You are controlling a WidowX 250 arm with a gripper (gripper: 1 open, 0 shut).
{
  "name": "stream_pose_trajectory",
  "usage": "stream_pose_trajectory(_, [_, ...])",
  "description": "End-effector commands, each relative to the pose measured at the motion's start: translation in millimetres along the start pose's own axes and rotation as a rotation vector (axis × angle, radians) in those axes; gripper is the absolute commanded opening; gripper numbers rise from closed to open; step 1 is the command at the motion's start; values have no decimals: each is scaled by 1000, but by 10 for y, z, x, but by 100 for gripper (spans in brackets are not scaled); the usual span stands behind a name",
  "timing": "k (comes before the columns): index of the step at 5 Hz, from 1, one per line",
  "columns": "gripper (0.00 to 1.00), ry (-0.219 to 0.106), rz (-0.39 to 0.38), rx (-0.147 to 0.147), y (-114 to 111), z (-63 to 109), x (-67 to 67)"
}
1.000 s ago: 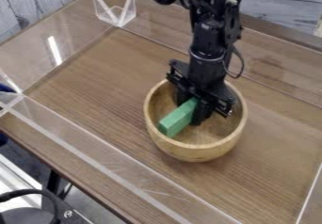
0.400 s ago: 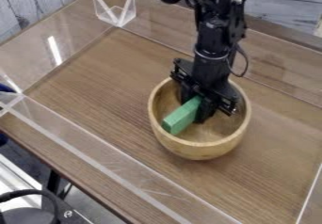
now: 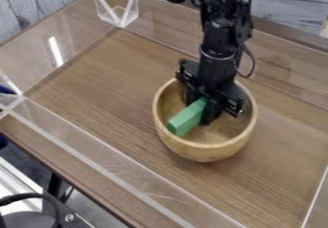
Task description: Remove the green block from inside the brown bowl and put it on the table
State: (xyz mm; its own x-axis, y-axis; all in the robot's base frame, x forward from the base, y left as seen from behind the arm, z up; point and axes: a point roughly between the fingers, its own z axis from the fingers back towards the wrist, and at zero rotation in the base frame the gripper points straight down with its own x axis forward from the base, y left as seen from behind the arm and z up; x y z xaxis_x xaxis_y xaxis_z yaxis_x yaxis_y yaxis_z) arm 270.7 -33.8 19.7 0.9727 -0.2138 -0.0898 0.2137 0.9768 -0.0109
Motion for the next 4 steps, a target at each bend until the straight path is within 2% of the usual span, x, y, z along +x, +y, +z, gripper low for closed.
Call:
stream_pose_trajectory(1, [0, 45, -50, -20, -98, -99, -30])
stream_pose_trajectory(4, [0, 88, -59, -37, -124, -98, -84])
